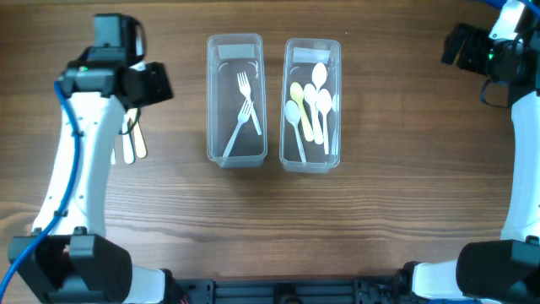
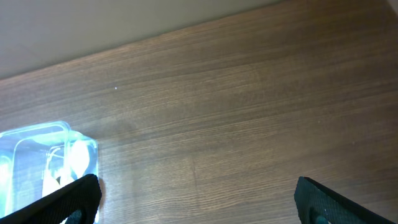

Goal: Pack container
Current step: 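Return the left gripper and grasp the yellow fork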

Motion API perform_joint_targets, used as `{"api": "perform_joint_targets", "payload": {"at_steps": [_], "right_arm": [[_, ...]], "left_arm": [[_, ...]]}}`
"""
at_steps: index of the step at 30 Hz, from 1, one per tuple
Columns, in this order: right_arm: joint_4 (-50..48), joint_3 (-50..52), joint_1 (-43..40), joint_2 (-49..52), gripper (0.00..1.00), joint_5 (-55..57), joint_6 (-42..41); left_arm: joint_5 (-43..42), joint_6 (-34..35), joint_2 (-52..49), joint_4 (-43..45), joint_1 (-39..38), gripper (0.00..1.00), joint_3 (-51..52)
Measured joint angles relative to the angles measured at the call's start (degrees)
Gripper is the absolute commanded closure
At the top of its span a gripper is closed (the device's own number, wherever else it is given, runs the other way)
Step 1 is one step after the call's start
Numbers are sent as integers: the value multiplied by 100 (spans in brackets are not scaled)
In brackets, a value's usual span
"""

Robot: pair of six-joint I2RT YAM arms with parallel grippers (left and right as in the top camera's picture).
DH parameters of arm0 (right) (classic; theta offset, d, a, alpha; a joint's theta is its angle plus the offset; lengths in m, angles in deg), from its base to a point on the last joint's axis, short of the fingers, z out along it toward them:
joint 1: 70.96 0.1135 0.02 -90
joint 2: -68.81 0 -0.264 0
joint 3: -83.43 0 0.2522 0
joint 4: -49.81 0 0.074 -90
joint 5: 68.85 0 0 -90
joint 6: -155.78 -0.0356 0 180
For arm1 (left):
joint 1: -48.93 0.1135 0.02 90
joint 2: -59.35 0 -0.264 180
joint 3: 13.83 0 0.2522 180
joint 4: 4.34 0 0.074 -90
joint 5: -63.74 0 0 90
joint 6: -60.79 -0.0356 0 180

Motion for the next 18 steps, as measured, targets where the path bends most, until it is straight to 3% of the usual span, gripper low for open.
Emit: {"api": "perform_joint_targets", "payload": {"at_steps": [7,18], "right_arm": [[0,0,0,0,0,0,0],[0,0,0,0,0,0,0]], "left_arm": [[48,-4,0,522,538,34,758],[63,-70,-13,1845,595,32,2118]]}}
